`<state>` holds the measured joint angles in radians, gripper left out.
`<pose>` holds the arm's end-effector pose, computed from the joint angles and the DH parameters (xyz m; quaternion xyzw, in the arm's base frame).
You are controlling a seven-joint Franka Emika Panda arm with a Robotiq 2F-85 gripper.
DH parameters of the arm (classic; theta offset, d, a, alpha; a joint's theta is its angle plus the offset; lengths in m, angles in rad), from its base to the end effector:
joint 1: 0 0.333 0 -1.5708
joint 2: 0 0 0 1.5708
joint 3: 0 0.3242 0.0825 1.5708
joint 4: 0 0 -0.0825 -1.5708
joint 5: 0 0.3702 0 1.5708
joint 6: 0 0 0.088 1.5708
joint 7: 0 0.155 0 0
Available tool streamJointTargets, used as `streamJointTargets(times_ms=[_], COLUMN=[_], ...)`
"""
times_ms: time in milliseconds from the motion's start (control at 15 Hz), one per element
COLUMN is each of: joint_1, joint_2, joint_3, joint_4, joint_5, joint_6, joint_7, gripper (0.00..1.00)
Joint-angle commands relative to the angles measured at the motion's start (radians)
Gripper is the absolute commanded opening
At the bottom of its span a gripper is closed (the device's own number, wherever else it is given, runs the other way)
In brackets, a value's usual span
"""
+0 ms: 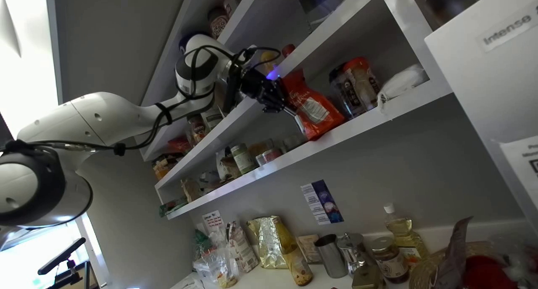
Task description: Pick up the orange packet and put it on the bottom shelf
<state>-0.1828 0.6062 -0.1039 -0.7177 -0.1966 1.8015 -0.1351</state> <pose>0.7108 -0.2037 0.6310 0.9616 -0.0580 0.2064 0.1715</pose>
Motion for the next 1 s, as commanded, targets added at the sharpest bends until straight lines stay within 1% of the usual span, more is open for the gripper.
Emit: streamJointTargets(times_ms=[0, 133, 200, 267, 333, 400, 467, 533, 933], joint_1=[0.004, 0.005, 0.004, 0.004, 0.005, 0.004, 0.004, 0.005, 0.009], joint_2=[0.038, 0.042, 0.043, 0.044, 0.044, 0.044, 0.045, 0.045, 0.027], joint_3=[-0.001, -0.003, -0.003, -0.003, -0.004, -0.003, -0.003, -0.004, -0.008], joint_4=[0.077, 0.079, 0.082, 0.084, 0.087, 0.09, 0.091, 0.092, 0.08], joint_5=[0.004, 0.001, 0.002, 0.001, 0.001, 0.002, 0.002, 0.0, -0.008], joint_6=[-0.035, -0.04, -0.042, -0.044, -0.046, -0.048, -0.049, -0.05, -0.059], joint_7=[0.011, 0.014, 0.016, 0.016, 0.017, 0.02, 0.02, 0.021, 0.026], gripper=[0.0, 0.0, 0.06, 0.02, 0.03, 0.3, 0.29, 0.32, 0.77])
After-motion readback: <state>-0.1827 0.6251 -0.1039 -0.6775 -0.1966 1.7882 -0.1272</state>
